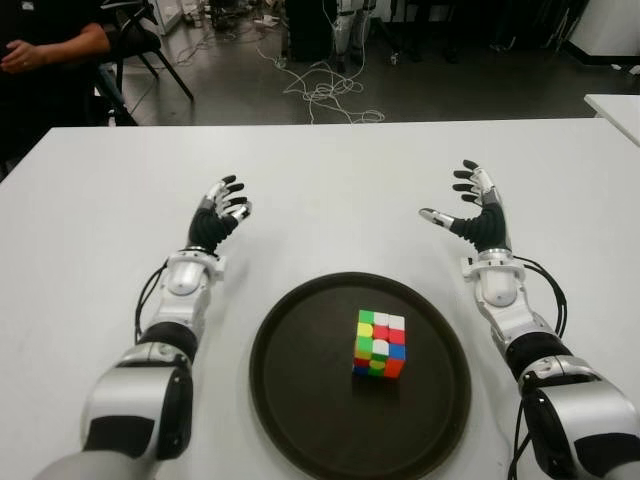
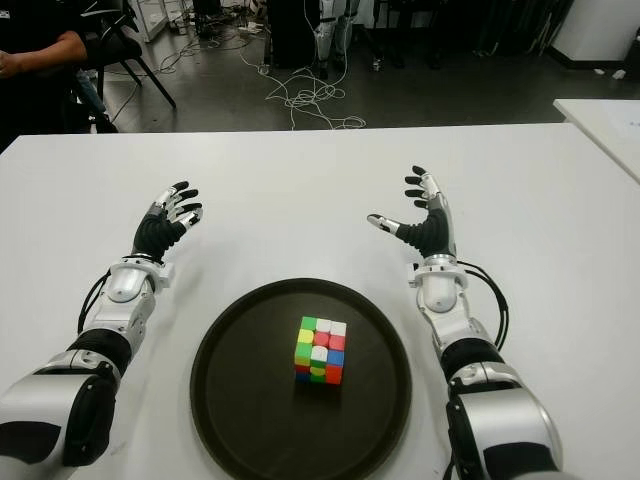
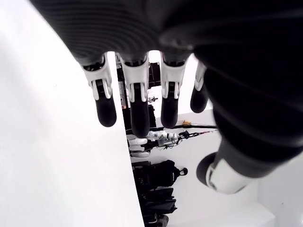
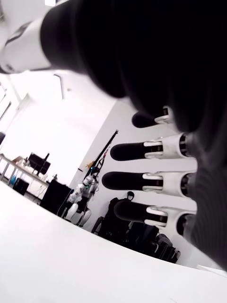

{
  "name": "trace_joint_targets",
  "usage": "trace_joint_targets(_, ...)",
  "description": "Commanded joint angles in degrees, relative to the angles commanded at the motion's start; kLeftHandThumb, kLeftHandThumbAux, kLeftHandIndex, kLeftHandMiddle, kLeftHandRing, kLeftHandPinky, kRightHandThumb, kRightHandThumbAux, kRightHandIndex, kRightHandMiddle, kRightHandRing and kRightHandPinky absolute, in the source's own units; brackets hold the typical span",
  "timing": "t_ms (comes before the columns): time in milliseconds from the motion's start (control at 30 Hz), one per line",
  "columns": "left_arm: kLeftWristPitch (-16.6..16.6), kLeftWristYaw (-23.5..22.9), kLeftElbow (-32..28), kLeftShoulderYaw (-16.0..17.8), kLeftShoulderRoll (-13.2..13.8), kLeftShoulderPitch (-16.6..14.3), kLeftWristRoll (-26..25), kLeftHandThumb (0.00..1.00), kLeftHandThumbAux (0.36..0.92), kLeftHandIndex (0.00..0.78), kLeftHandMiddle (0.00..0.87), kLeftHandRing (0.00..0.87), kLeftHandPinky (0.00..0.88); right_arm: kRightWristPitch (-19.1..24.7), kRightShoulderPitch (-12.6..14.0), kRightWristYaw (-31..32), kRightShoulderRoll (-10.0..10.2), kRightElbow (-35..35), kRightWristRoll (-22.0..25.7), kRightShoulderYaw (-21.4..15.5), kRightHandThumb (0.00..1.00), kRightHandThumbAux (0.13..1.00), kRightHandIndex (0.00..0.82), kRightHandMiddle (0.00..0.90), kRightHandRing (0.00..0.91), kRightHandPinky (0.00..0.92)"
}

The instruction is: Pick up the Rubik's Cube and put it in the plate

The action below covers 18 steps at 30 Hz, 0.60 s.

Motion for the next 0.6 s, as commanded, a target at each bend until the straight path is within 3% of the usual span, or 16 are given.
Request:
trace_joint_targets(233,0.24,0.27,-0.05,0.27,-0.15,0.15,-0.17,0.195,0.733,0.099,0.17,0.177,0.187,0.62,2.58,1.33,1.13,-2.36,2.34,-1.41,0.005,0.783,0.139,0.232,0.245,0.252)
trace_joint_targets(600,0.26,-0.26,-0.13,0.17,0.0,0.14,-0.07,0.198,0.721,0.103,0.172,0.176,0.186,2.34,3.01,1.84,1.78,-3.36,2.93,-1.6,0.021,0.779,0.147,0.237,0.243,0.249)
